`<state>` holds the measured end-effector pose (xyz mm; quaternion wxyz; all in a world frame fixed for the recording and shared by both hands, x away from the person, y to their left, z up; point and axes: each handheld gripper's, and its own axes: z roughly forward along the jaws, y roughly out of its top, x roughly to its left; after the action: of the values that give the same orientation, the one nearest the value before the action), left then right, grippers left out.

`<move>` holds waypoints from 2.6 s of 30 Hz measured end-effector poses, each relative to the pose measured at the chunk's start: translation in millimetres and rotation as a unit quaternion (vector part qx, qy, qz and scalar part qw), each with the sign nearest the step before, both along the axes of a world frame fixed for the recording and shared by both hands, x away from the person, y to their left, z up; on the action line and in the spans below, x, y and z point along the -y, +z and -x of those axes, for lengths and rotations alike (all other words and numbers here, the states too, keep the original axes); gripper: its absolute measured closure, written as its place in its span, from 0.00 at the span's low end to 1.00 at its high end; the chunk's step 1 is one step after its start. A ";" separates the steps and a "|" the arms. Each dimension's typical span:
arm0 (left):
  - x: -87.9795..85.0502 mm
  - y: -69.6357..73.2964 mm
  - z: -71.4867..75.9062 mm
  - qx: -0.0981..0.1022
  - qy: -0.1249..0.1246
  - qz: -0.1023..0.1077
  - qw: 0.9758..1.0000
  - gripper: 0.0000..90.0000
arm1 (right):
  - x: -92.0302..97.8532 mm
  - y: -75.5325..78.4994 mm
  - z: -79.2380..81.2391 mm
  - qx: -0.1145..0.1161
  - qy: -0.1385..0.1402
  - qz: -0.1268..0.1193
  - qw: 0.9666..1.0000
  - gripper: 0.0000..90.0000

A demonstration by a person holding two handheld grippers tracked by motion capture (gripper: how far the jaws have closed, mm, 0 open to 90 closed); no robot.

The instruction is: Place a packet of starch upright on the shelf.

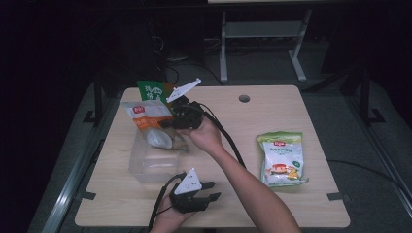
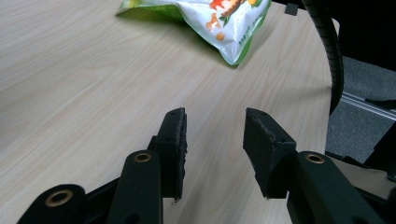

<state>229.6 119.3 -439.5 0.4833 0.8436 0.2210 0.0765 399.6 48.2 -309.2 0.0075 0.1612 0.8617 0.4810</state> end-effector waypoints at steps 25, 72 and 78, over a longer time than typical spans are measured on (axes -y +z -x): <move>-4.9 0.6 -2.3 0.004 0.002 0.001 1.000 0.64 | -37.6 -41.9 -15.0 -0.033 0.009 -0.004 0.999 1.00; -1.5 -1.6 -1.5 -0.002 0.001 -0.008 1.000 0.62 | 8.2 -48.6 -11.4 -0.042 -0.022 0.026 0.999 0.97; -1.4 -1.4 -2.8 -0.002 0.002 -0.010 1.000 0.59 | 14.8 -43.5 -10.9 -0.048 -0.025 0.032 0.998 0.83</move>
<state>232.4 120.7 -440.9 0.4740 0.8483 0.2229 0.0782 410.5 33.4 -352.7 -0.0165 0.2053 0.8717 0.4446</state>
